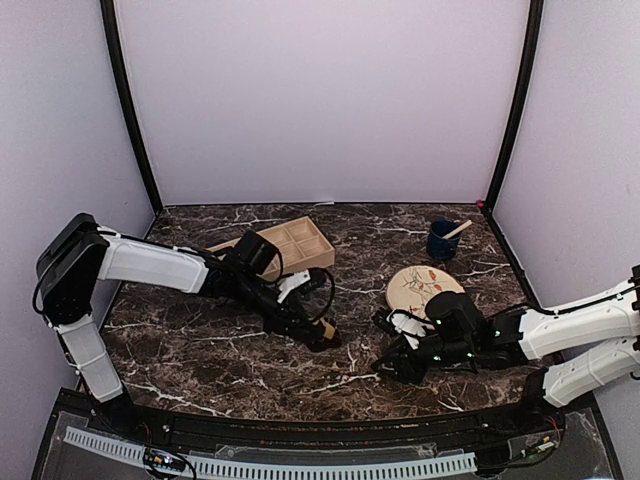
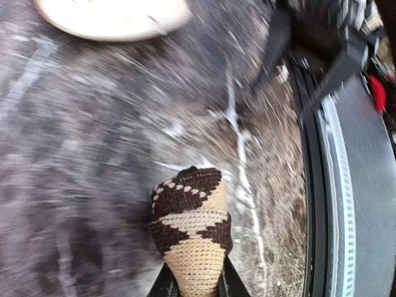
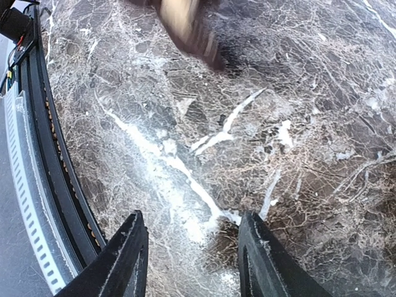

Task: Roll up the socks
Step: Pick up the sock from the corner of the board, then place the sock in the storage box.

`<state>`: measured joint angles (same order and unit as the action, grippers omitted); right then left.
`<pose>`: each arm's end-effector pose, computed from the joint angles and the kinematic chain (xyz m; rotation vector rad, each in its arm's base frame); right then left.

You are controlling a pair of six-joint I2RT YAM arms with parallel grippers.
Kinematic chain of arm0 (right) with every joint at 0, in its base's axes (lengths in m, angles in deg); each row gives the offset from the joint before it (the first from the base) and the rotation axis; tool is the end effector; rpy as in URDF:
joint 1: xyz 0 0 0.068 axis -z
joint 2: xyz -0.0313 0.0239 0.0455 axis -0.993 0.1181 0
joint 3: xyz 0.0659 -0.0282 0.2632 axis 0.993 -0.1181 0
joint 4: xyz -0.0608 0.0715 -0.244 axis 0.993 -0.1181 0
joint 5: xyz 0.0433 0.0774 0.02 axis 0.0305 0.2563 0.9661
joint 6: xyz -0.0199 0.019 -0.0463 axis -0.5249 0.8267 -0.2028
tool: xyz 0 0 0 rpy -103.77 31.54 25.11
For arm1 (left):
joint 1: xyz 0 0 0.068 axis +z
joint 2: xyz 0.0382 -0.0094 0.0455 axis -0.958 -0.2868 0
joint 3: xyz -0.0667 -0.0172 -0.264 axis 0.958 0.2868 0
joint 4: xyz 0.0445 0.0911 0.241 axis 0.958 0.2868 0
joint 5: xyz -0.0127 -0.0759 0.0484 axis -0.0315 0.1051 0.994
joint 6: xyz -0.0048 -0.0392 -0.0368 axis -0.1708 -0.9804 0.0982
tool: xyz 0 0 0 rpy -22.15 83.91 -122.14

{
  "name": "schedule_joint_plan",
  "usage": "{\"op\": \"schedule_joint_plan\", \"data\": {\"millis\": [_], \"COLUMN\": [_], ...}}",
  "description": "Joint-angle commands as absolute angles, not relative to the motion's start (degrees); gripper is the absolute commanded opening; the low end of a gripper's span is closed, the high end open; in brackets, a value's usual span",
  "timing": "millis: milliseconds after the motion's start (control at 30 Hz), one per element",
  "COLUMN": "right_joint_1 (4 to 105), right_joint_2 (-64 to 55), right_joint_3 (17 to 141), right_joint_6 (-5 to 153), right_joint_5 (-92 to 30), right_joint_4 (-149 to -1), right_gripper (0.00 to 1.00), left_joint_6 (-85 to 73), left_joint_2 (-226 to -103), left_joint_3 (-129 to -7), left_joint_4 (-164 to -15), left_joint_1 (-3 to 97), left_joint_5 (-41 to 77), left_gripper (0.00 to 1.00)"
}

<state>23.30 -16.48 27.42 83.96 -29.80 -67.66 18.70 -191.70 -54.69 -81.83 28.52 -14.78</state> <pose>0.1089 0.1985 0.1603 -0.9558 2.1923 0.8506 0.2396 -0.2713 0.1701 1.4746 1.9412 -1.1172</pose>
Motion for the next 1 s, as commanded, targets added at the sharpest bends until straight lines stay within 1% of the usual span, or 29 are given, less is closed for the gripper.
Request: {"op": "schedule_joint_plan", "data": {"millis": [0,67,167,300,400,533,967], "right_joint_1": [22.8,22.8,22.8,22.9,22.8,22.8,22.8], "right_joint_2": [-16.7,-16.4,-16.0,-15.2,-14.4,-13.5,-11.8], "right_joint_3": [27.7,28.0,28.5,29.2,30.0,30.9,33.4], "right_joint_6": [84.5,84.3,83.8,83.1,82.5,81.8,80.2], "right_joint_5": [-31.4,-31.6,-31.8,-32.1,-32.1,-32.3,-34.1], "right_joint_4": [-65.1,-64.8,-64.5,-64.2,-64.1,-64.2,-65.5], "right_gripper": [0.46,0.46,0.46,0.46,0.46,0.46,0.46], "left_joint_6": [11.0,10.2,10.1,9.9,9.6,12.2,20.7], "left_joint_2": [-183.2,-180.9,-177.6,-175.0,-174.0,-175.3,-185.4], "left_joint_3": [-52.5,-52.6,-52.7,-53.4,-53.3,-54.5,-58.6], "left_joint_4": [-89.5,-90.1,-90.7,-91.7,-94.1,-96.5,-97.4], "left_joint_1": [34.6,37.3,41.2,44.3,46.5,47.8,48.2], "left_joint_5": [-7.7,-3.1,7.8,22.4,30.9,38.8,55.8], "left_gripper": [0.00,0.00,0.00,0.00,0.00,0.00,0.00]}}
